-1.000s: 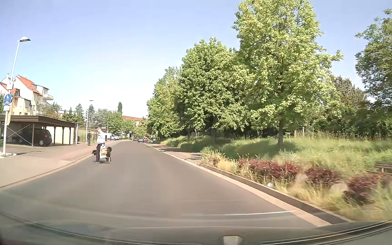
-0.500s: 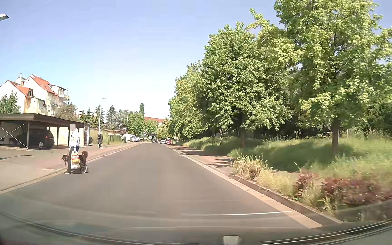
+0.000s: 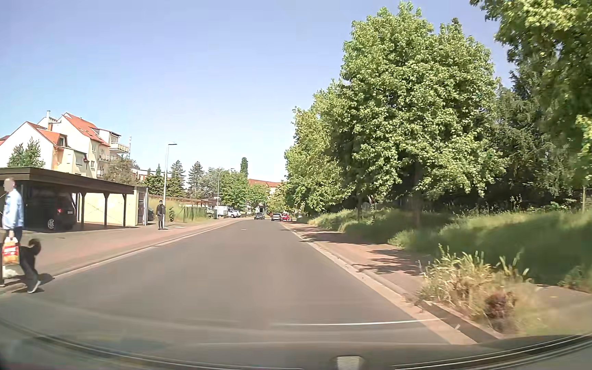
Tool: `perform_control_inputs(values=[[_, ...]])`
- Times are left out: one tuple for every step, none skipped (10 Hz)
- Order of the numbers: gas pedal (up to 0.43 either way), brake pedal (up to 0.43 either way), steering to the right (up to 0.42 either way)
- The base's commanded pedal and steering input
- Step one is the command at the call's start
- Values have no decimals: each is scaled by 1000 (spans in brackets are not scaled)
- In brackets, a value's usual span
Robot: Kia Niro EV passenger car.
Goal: Follow the waypoints while adhering to traffic rules and regulations
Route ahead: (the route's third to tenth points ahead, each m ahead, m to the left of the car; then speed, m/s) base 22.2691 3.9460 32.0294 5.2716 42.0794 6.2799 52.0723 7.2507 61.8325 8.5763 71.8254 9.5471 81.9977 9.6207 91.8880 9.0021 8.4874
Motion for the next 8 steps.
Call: perform_control_inputs(values=[[157,30,-70],[157,30,-68],[157,30,-68],[157,30,-64],[157,30,-55],[157,30,-48],[157,30,-44],[157,30,-43]])
